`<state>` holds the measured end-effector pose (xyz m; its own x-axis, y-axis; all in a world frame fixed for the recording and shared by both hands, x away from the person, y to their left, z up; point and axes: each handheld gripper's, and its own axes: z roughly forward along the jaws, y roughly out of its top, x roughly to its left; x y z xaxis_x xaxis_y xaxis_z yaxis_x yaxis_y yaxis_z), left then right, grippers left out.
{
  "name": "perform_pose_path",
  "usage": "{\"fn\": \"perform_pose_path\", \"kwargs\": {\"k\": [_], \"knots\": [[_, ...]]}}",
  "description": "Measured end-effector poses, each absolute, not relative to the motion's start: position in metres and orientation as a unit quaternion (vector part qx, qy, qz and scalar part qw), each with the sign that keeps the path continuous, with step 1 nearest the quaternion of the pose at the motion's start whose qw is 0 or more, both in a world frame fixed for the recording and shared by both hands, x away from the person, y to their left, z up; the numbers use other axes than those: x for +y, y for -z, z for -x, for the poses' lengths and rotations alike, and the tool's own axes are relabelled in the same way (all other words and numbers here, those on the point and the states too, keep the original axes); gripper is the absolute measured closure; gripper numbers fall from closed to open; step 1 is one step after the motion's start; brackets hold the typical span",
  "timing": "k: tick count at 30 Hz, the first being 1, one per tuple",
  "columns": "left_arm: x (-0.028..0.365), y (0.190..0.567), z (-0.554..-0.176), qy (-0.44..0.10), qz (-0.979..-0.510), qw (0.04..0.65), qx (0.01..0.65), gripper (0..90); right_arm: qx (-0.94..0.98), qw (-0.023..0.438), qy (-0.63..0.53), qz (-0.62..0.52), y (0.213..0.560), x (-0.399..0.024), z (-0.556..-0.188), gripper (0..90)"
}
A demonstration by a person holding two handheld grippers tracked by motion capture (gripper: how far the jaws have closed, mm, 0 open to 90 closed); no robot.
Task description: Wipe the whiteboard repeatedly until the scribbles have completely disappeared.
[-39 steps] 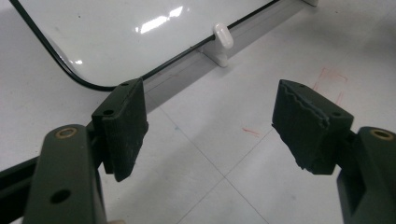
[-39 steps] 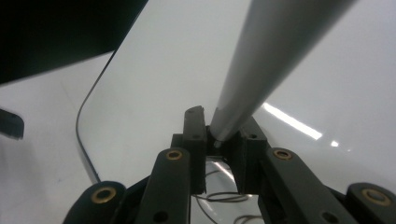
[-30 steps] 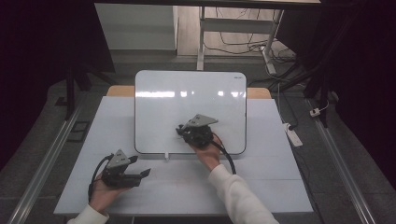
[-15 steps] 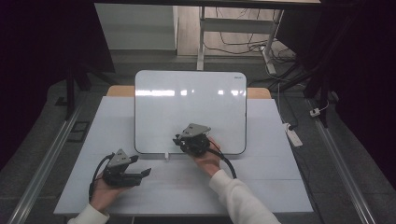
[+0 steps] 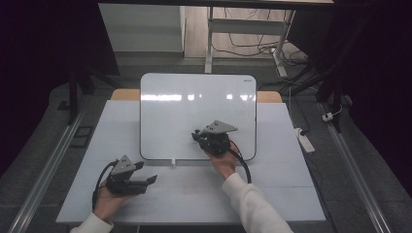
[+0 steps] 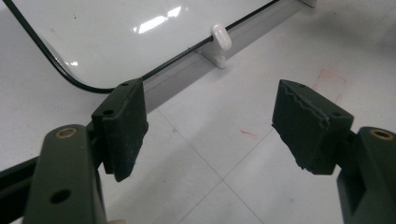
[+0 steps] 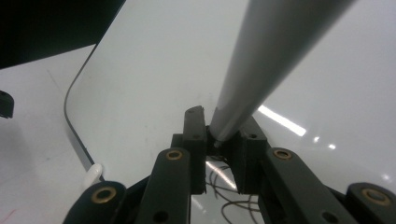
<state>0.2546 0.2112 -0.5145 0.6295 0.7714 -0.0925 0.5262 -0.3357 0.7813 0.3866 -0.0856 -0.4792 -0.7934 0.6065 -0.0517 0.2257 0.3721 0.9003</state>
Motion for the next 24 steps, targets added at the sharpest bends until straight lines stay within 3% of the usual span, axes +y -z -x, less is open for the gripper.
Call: {"fn": "perform_pose_path", "kwargs": {"k": [4, 7, 13, 17, 20, 24], "knots": [[0.211, 0.515, -0.255, -0.149, -0.804, 0.409, 0.404, 27.2, 0.844, 0.185, -0.463, -0.197, 0.487, -0.070, -0.377, 77.7], [0.212, 0.514, -0.254, -0.150, -0.803, 0.412, 0.405, 27.3, 0.791, 0.199, -0.511, -0.271, 0.471, -0.097, -0.399, 77.7], [0.211, 0.515, -0.256, -0.148, -0.805, 0.409, 0.404, 27.2, 0.827, 0.198, -0.477, -0.221, 0.477, -0.081, -0.387, 77.7], [0.211, 0.515, -0.255, -0.149, -0.804, 0.410, 0.404, 27.2, 0.780, 0.194, -0.522, -0.285, 0.467, -0.097, -0.404, 77.7], [0.210, 0.515, -0.256, -0.147, -0.804, 0.410, 0.405, 27.2, 0.830, 0.196, -0.478, -0.211, 0.478, -0.067, -0.387, 77.7], [0.211, 0.515, -0.255, -0.149, -0.804, 0.410, 0.404, 27.2, 0.795, 0.190, -0.514, -0.261, 0.469, -0.079, -0.403, 77.7]]}}
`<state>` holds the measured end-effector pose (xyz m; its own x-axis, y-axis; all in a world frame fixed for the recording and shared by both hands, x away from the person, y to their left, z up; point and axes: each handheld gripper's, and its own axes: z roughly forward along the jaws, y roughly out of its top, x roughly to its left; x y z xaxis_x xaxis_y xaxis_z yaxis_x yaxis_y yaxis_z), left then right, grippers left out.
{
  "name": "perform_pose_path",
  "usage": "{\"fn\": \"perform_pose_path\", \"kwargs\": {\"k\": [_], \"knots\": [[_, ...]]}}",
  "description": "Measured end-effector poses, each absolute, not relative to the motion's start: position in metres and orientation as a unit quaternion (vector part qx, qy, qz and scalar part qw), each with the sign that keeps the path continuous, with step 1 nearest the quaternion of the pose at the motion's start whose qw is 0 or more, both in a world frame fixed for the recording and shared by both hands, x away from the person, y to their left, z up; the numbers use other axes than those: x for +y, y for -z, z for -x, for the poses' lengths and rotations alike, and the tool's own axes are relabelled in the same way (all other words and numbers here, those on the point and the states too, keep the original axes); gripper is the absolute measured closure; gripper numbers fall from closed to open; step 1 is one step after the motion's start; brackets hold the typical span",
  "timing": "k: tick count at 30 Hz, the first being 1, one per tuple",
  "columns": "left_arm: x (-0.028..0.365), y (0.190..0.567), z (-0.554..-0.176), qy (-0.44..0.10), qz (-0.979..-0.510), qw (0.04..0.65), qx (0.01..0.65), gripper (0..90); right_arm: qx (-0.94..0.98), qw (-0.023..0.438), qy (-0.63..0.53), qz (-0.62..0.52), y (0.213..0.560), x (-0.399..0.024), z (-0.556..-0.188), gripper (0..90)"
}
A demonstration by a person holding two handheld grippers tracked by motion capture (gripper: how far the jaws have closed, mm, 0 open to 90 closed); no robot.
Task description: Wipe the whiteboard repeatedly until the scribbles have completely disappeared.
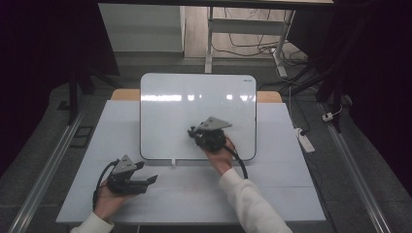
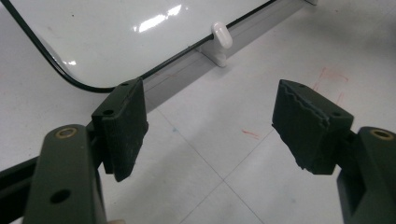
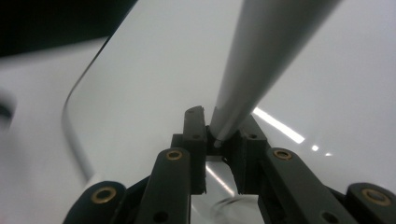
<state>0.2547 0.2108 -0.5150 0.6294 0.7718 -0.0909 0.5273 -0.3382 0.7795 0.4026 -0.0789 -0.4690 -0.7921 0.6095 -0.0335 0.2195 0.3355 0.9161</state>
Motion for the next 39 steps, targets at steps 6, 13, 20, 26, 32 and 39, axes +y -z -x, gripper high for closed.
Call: {"fn": "perform_pose_path", "kwargs": {"k": [6, 13, 20, 26, 32, 39], "knots": [[0.210, 0.516, -0.256, -0.147, -0.805, 0.409, 0.403, 27.3, 0.824, 0.185, -0.489, -0.217, 0.473, -0.057, -0.396, 77.7], [0.211, 0.515, -0.256, -0.148, -0.804, 0.410, 0.404, 27.3, 0.819, 0.189, -0.493, -0.222, 0.472, -0.059, -0.397, 77.7], [0.211, 0.515, -0.255, -0.149, -0.803, 0.411, 0.405, 27.3, 0.793, 0.197, -0.510, -0.269, 0.465, -0.087, -0.404, 77.7], [0.210, 0.515, -0.254, -0.150, -0.804, 0.410, 0.404, 27.3, 0.808, 0.192, -0.493, -0.259, 0.473, -0.099, -0.394, 77.7], [0.209, 0.515, -0.256, -0.149, -0.805, 0.409, 0.404, 27.3, 0.816, 0.192, -0.484, -0.251, 0.479, -0.094, -0.384, 77.7], [0.210, 0.514, -0.255, -0.150, -0.803, 0.411, 0.405, 27.3, 0.788, 0.208, -0.505, -0.285, 0.476, -0.108, -0.389, 77.7]]}}
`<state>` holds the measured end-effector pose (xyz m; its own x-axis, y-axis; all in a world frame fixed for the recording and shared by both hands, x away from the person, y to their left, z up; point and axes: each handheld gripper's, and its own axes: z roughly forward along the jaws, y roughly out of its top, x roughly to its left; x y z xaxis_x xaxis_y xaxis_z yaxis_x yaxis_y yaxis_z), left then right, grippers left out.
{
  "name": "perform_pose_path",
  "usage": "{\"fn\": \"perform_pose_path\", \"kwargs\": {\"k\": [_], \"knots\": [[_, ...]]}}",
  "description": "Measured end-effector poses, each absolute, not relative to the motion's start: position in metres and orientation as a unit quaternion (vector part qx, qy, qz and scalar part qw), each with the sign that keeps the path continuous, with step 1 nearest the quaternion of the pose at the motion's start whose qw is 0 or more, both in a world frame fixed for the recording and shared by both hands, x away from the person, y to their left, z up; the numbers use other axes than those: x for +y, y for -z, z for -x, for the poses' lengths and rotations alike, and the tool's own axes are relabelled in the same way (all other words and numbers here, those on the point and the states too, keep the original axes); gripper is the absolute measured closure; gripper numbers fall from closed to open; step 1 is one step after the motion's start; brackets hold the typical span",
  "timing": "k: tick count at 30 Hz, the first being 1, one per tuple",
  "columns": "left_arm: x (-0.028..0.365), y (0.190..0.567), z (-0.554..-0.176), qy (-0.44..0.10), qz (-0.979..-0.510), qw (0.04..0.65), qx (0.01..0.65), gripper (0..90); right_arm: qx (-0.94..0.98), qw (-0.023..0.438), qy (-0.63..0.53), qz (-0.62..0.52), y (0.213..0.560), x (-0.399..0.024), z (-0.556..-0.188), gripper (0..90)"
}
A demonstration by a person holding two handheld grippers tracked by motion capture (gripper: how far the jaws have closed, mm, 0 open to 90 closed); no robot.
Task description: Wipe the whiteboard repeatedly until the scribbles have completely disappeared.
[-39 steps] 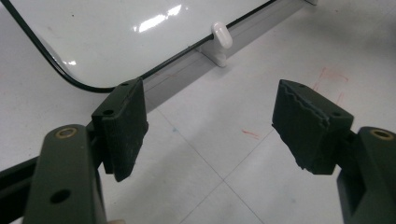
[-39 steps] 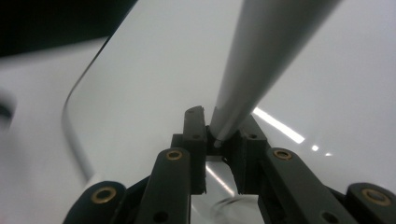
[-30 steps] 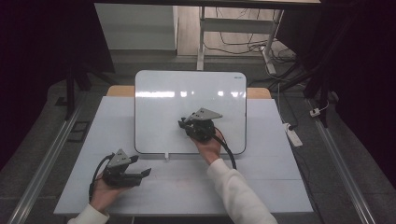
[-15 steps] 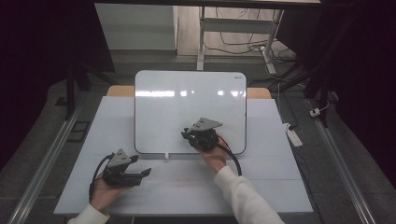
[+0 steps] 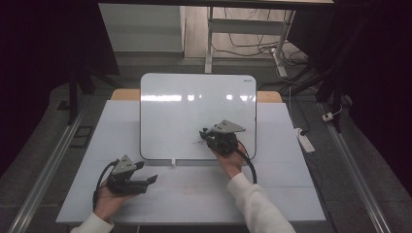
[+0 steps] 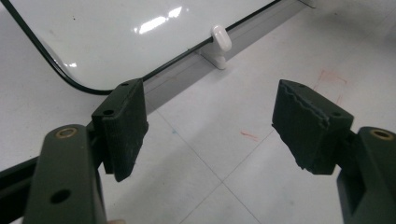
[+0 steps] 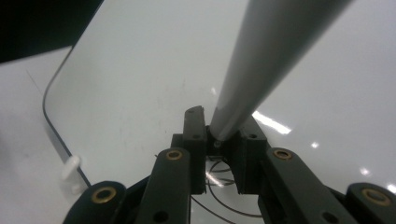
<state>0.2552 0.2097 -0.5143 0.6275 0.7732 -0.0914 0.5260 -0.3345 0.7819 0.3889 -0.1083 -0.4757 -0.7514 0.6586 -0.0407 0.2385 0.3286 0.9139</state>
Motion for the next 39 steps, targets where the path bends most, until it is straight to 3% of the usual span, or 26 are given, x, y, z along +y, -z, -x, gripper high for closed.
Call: {"fn": "perform_pose_path", "kwargs": {"k": [3, 5, 10, 14, 19, 22, 24, 26, 29, 31, 36, 39], "knots": [[0.209, 0.515, -0.257, -0.149, -0.805, 0.408, 0.403, 27.3, 0.823, 0.187, -0.481, -0.240, 0.488, -0.086, -0.376, 77.7], [0.209, 0.515, -0.256, -0.150, -0.805, 0.410, 0.403, 27.3, 0.834, 0.202, -0.467, -0.215, 0.490, -0.077, -0.370, 77.7], [0.210, 0.514, -0.256, -0.150, -0.803, 0.412, 0.404, 27.3, 0.794, 0.208, -0.499, -0.277, 0.481, -0.101, -0.383, 77.7], [0.210, 0.515, -0.257, -0.149, -0.805, 0.410, 0.403, 27.3, 0.821, 0.204, -0.477, -0.237, 0.492, -0.083, -0.369, 77.7], [0.210, 0.514, -0.256, -0.150, -0.803, 0.412, 0.403, 27.3, 0.793, 0.207, -0.500, -0.279, 0.484, -0.100, -0.379, 77.7], [0.210, 0.515, -0.257, -0.149, -0.804, 0.410, 0.404, 27.3, 0.813, 0.191, -0.489, -0.252, 0.494, -0.080, -0.368, 77.7], [0.210, 0.515, -0.257, -0.150, -0.803, 0.411, 0.404, 27.3, 0.824, 0.207, -0.477, -0.227, 0.498, -0.072, -0.362, 77.7], [0.211, 0.514, -0.256, -0.150, -0.803, 0.412, 0.404, 27.3, 0.816, 0.195, -0.487, -0.243, 0.495, -0.082, -0.368, 77.7], [0.211, 0.514, -0.256, -0.150, -0.802, 0.413, 0.404, 27.3, 0.794, 0.233, -0.488, -0.279, 0.485, -0.109, -0.373, 77.7], [0.210, 0.514, -0.257, -0.150, -0.803, 0.412, 0.404, 27.3, 0.783, 0.230, -0.496, -0.298, 0.484, -0.119, -0.374, 77.7], [0.210, 0.514, -0.257, -0.150, -0.803, 0.411, 0.405, 27.3, 0.809, 0.219, -0.481, -0.258, 0.494, -0.104, -0.364, 77.7], [0.210, 0.514, -0.257, -0.150, -0.802, 0.413, 0.405, 27.3, 0.790, 0.234, -0.490, -0.286, 0.486, -0.122, -0.372, 77.7]]}}
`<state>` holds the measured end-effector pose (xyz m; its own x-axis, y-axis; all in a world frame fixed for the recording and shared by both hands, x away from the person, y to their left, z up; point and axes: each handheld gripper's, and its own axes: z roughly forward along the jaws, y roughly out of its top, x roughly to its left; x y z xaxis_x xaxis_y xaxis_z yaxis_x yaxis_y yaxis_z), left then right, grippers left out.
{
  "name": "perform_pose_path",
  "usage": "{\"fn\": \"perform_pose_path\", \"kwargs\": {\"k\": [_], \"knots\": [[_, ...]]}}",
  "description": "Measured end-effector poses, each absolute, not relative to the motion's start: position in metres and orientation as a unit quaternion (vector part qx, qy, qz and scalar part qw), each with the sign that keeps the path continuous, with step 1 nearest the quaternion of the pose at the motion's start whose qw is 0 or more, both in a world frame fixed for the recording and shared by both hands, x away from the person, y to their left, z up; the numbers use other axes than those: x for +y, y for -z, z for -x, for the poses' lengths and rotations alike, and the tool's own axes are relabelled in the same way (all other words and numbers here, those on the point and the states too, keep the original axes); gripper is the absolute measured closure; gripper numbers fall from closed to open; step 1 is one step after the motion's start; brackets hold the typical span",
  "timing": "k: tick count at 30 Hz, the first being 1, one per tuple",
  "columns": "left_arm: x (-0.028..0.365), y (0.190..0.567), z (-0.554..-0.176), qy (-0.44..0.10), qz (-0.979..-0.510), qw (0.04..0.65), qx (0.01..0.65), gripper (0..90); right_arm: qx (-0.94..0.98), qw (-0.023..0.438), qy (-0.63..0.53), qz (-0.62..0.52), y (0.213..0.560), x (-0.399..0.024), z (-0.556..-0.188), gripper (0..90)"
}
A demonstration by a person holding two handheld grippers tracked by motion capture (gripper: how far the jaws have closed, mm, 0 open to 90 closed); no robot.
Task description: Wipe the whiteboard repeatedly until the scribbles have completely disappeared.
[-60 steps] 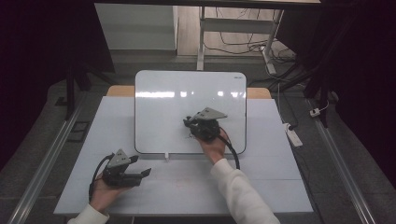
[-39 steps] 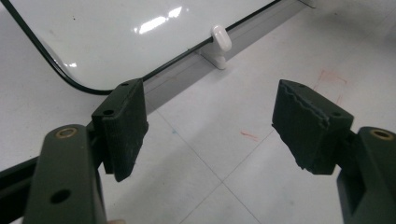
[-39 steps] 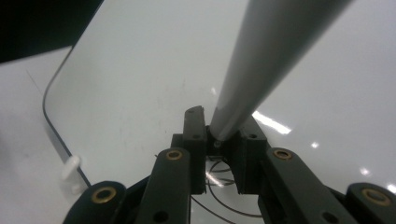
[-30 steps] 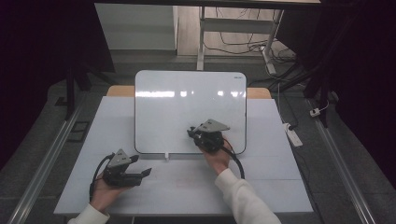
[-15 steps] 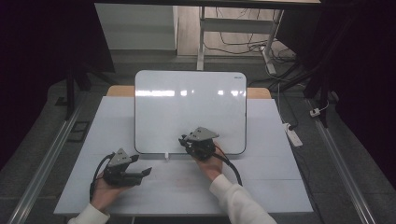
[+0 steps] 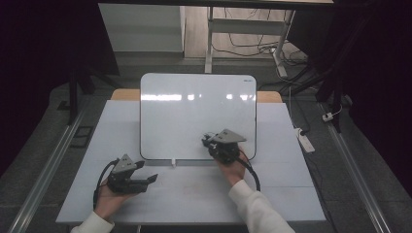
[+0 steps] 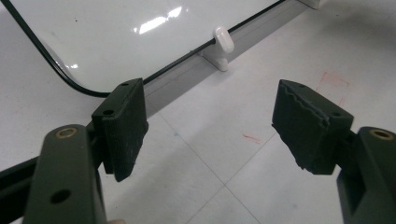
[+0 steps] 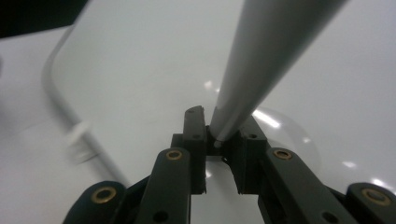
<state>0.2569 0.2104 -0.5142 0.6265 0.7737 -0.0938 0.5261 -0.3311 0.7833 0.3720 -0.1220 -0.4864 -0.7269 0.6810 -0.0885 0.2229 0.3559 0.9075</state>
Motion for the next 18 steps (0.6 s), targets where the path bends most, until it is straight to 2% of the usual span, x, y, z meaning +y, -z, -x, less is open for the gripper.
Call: {"fn": "perform_pose_path", "kwargs": {"k": [3, 5, 7, 9, 13, 15, 18], "knots": [[0.210, 0.515, -0.258, -0.149, -0.802, 0.411, 0.407, 27.3, 0.777, 0.241, -0.497, -0.303, 0.485, -0.127, -0.373, 77.7], [0.210, 0.515, -0.258, -0.149, -0.802, 0.411, 0.407, 27.3, 0.791, 0.224, -0.494, -0.281, 0.492, -0.112, -0.368, 77.7], [0.210, 0.515, -0.258, -0.149, -0.803, 0.411, 0.405, 27.3, 0.806, 0.229, -0.484, -0.254, 0.495, -0.101, -0.363, 77.7], [0.211, 0.515, -0.259, -0.149, -0.803, 0.411, 0.405, 27.3, 0.805, 0.223, -0.483, -0.264, 0.492, -0.111, -0.366, 77.7], [0.210, 0.515, -0.259, -0.149, -0.803, 0.411, 0.405, 27.3, 0.774, 0.245, -0.496, -0.309, 0.485, -0.140, -0.372, 77.7], [0.210, 0.515, -0.260, -0.149, -0.804, 0.410, 0.405, 27.3, 0.776, 0.254, -0.491, -0.304, 0.486, -0.134, -0.370, 77.7], [0.210, 0.515, -0.260, -0.149, -0.803, 0.411, 0.404, 27.3, 0.800, 0.235, -0.483, -0.268, 0.494, -0.115, -0.362, 77.7]]}}
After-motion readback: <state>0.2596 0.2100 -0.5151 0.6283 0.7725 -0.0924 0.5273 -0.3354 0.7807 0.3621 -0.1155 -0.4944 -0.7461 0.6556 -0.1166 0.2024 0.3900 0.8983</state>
